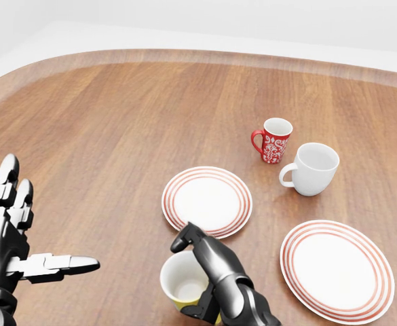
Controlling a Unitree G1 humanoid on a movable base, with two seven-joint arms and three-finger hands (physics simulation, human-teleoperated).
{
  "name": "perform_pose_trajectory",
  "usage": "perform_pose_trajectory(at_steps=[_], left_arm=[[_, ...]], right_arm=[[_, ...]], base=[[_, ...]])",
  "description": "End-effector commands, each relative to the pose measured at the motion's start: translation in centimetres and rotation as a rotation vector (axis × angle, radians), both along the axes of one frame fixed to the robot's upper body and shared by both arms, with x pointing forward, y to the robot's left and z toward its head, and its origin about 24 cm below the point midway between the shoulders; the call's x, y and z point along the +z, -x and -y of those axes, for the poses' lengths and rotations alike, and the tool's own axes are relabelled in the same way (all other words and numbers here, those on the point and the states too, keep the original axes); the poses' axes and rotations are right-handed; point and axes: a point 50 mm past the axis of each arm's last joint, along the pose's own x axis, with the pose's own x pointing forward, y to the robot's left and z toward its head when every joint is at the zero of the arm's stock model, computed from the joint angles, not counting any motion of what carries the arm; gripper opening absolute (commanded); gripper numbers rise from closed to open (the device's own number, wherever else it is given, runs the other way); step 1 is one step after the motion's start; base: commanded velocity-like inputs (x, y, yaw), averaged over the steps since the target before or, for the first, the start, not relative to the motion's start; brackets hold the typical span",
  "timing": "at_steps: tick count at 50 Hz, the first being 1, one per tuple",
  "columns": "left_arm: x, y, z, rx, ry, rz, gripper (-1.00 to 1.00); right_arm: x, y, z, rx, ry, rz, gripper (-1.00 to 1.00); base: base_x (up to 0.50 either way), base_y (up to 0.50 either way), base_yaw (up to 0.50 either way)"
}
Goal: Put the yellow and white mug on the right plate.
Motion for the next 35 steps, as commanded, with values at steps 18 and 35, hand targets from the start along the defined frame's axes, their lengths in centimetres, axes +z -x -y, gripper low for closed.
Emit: perform_pose_trajectory(at_steps=[18, 35], left_arm=[[0.0, 0.0, 0.0, 0.001, 0.0, -0.001, 1.0], [0.1, 0.0, 0.0, 0.0, -0.004, 0.005, 1.0]], right_arm=[[4.8, -3.2, 3.8, -0.109, -0.079, 0.109, -1.0], [5.0, -5.2, 8.0, -0.213, -0.051, 0.121, -1.0]], base=[[0.0, 0.0, 0.0], [0.0, 0.0, 0.0]])
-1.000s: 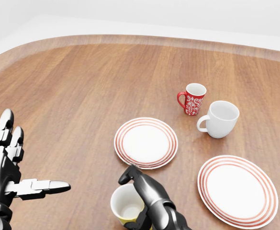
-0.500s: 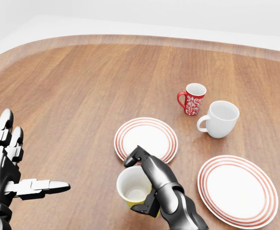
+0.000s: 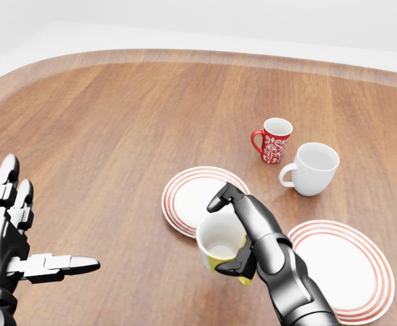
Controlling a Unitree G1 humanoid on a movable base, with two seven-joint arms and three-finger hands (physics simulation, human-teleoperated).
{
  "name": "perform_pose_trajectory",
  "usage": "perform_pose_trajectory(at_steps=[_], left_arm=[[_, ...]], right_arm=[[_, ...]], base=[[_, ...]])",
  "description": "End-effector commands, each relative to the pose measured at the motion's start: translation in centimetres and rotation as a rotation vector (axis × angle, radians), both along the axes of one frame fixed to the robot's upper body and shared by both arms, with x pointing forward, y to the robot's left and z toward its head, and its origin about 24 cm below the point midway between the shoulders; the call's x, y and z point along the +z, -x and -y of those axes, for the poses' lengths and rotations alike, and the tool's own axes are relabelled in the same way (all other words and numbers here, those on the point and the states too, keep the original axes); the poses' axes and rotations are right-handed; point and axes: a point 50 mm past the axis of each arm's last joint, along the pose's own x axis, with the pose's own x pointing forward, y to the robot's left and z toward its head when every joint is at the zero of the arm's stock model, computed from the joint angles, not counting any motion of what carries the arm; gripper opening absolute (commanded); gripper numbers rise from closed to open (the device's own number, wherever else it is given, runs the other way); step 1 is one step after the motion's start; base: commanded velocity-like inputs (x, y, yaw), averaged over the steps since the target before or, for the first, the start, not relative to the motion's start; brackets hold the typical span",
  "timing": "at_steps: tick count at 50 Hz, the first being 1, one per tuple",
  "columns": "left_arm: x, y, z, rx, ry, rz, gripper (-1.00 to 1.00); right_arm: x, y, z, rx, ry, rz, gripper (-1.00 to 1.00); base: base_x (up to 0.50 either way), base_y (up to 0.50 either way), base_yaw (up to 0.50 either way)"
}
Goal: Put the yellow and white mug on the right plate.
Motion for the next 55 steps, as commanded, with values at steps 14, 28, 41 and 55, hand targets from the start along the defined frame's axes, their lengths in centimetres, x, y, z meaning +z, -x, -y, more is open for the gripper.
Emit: perform_pose_trajectory(at_steps=[14, 28, 41, 55], left_arm=[[0.0, 0.0, 0.1, 0.0, -0.007, 0.0, 1.0], [-0.1, -0.1, 0.1, 0.001, -0.006, -0.004, 1.0], [-0.3, 0.0, 0.2, -0.001, -0.007, -0.012, 1.0], [-0.2, -0.1, 0.3, -0.004, -0.009, -0.011, 1.0]], right_arm=[[-0.2, -1.7, 8.0, -0.267, 0.022, -0.061, -1.0], [0.1, -1.5, 11.5, -0.379, 0.003, -0.086, -1.0], [0.5, -1.1, 14.1, -0.46, -0.022, -0.095, -1.0], [0.4, -0.5, 16.0, -0.561, -0.039, -0.101, -1.0]], base=[[0.0, 0.0, 0.0], [0.0, 0.0, 0.0], [0.0, 0.0, 0.0], [0.0, 0.0, 0.0]])
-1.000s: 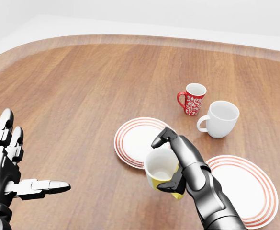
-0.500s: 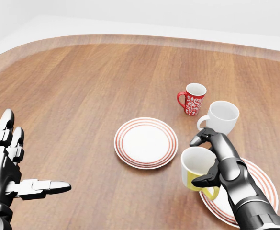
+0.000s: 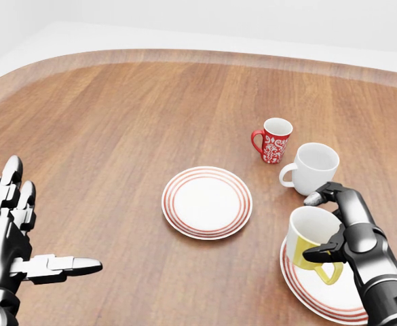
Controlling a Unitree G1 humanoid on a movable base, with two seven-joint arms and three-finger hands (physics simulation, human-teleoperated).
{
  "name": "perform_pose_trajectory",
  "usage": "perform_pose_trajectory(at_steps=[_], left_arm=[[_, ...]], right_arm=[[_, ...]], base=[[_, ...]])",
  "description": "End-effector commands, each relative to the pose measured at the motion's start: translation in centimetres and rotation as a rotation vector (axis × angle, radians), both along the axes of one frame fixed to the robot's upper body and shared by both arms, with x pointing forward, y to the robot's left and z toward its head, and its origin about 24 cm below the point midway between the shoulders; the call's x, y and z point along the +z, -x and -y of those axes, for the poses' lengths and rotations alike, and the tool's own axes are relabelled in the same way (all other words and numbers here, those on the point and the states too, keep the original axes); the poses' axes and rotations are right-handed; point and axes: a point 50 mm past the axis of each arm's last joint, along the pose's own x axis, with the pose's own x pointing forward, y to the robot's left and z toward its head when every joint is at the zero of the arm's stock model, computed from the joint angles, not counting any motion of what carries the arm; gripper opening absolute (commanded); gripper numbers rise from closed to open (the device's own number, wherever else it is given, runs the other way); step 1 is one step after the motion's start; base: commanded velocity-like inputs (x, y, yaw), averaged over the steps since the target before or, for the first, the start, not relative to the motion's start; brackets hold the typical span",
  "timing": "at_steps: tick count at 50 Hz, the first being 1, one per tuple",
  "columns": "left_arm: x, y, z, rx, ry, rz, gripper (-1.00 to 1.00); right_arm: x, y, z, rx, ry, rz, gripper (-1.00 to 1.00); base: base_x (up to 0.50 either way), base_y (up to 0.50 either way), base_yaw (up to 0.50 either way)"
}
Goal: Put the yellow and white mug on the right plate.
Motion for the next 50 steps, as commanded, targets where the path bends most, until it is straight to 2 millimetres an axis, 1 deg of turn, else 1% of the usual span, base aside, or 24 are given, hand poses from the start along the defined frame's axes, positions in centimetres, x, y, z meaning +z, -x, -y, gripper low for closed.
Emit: perform_pose_trajectory(at_steps=[1, 6, 10, 11, 12, 15, 24, 40, 50], left_arm=[[-0.1, 0.0, 0.0, -0.001, -0.001, -0.005, 1.0], [-0.1, 0.0, 0.1, -0.001, -0.001, -0.004, 1.0], [-0.1, 0.0, 0.0, -0.001, -0.002, -0.003, 1.0], [-0.1, 0.0, 0.0, -0.001, -0.002, -0.003, 1.0], [-0.1, 0.0, 0.1, -0.001, -0.001, -0.004, 1.0], [-0.1, 0.0, 0.1, -0.002, -0.003, -0.004, 1.0], [-0.2, 0.0, 0.1, -0.002, -0.003, -0.009, 1.0], [-0.2, -0.1, 0.2, -0.002, -0.002, -0.011, 1.0], [-0.3, -0.1, 0.2, -0.004, -0.003, -0.014, 1.0]], right_arm=[[0.2, 0.4, 1.6, -0.091, -0.015, 0.011, -1.0], [-0.5, 0.9, 1.9, -0.118, -0.025, -0.007, -1.0], [-0.5, 1.1, 2.1, -0.134, -0.03, -0.006, -1.0], [-0.5, 1.1, 2.1, -0.138, -0.027, -0.006, -1.0], [-0.6, 1.2, 2.3, -0.155, 0.014, -0.001, -1.0], [-0.8, 1.5, 2.4, -0.165, 0.021, -0.007, -1.0], [-1.8, 2.3, 2.7, -0.199, -0.024, -0.033, -1.0], [-2.7, 3.1, 2.8, -0.237, -0.044, -0.053, -1.0], [-2.7, 3.2, 3.0, -0.264, -0.034, -0.046, -1.0]], base=[[0.0, 0.0, 0.0], [0.0, 0.0, 0.0], [0.0, 0.0, 0.0], [0.0, 0.0, 0.0], [0.0, 0.0, 0.0], [0.0, 0.0, 0.0], [0.0, 0.0, 0.0], [0.0, 0.0, 0.0], [0.0, 0.0, 0.0]])
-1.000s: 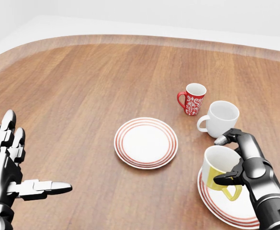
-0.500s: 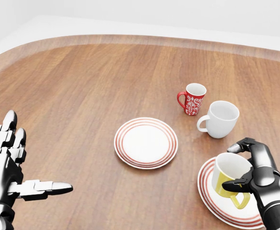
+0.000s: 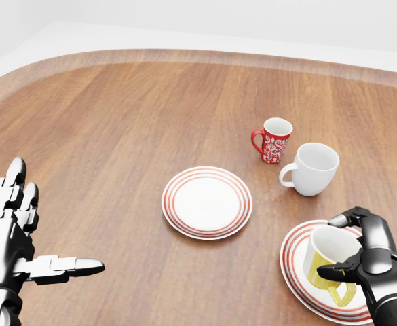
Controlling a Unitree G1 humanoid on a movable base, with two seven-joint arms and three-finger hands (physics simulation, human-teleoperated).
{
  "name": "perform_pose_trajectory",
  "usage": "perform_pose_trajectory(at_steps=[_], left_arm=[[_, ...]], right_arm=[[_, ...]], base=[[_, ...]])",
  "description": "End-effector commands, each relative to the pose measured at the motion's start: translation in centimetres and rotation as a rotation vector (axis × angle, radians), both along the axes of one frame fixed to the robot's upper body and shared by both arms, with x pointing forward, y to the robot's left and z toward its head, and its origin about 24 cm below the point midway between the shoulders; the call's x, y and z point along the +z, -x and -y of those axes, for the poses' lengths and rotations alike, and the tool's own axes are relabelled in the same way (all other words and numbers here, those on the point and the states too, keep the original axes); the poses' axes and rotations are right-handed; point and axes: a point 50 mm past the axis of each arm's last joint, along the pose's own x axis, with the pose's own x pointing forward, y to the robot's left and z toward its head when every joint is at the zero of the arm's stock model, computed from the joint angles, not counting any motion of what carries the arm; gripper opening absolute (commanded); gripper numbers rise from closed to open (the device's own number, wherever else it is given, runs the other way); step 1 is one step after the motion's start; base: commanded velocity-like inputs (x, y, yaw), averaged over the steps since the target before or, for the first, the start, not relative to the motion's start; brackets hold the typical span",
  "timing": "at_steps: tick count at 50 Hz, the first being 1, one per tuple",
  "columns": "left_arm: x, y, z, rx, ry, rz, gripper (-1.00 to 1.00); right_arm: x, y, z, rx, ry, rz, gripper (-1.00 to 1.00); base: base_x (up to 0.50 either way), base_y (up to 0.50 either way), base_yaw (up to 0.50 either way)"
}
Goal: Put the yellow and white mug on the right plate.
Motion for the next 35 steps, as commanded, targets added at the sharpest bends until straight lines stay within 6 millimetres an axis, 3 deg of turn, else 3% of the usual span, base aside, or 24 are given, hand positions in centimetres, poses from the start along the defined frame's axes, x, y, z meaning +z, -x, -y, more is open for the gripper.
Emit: perform_pose_trajectory(at_steps=[1, 35], left_arm=[[0.0, 0.0, 0.0, -0.001, -0.001, -0.001, 1.0], [-0.3, 0.0, 0.1, -0.004, -0.003, -0.012, 1.0]], right_arm=[[-0.2, 0.4, 0.3, -0.046, -0.001, 0.008, -1.0], [0.6, 0.5, 1.8, -0.103, 0.021, 0.036, -1.0]], base=[[0.0, 0.0, 0.0], [0.0, 0.0, 0.0]])
